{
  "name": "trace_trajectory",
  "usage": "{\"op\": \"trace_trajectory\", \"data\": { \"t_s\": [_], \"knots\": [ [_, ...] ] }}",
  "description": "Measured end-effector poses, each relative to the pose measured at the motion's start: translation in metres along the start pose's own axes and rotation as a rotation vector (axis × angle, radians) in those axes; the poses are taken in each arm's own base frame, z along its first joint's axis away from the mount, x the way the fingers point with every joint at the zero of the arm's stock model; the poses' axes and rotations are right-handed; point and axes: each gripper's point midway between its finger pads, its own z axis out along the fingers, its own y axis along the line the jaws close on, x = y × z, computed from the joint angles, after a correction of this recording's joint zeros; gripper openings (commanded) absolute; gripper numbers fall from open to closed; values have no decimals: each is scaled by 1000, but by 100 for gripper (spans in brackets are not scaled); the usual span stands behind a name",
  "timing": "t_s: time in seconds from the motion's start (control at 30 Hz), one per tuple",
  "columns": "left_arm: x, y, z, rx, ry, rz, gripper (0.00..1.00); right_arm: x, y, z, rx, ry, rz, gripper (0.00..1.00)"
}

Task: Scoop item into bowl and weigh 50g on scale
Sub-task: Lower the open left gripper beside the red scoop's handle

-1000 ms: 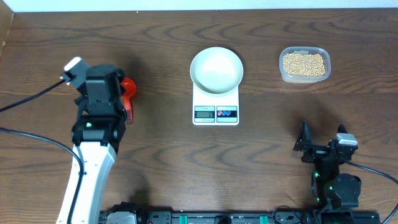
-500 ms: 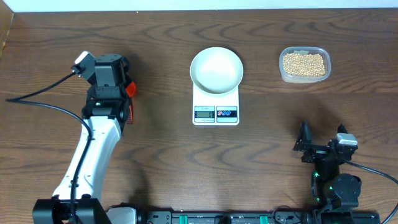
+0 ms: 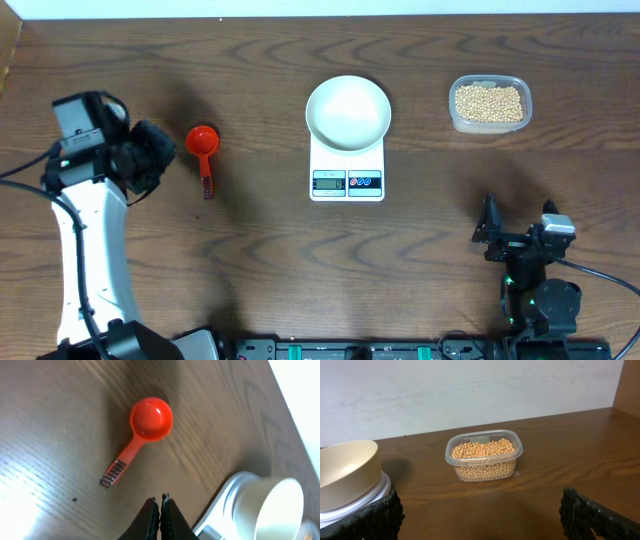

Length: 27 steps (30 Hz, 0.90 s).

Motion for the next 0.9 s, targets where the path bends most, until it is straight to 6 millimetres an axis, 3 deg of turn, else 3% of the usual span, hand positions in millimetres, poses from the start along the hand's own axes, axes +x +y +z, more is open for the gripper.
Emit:
{"op": "trace_trajectory", "data": {
  "t_s": [0.1,0.23,0.3,0.53,0.9],
  "knots": [
    [4,-4,0,33,22,91,30,0,0,0,0,0,0,99],
    [11,-2,10,48,68,175,65,0,0,0,0,0,0,99],
    [18,5,22,36,112,183,73,0,0,0,0,0,0,99],
    [31,45,69,-11,265,182,76,0,0,0,0,0,0,99],
    [29,66,100,161,329,275,76,0,0,0,0,0,0,99]
  ]
}}
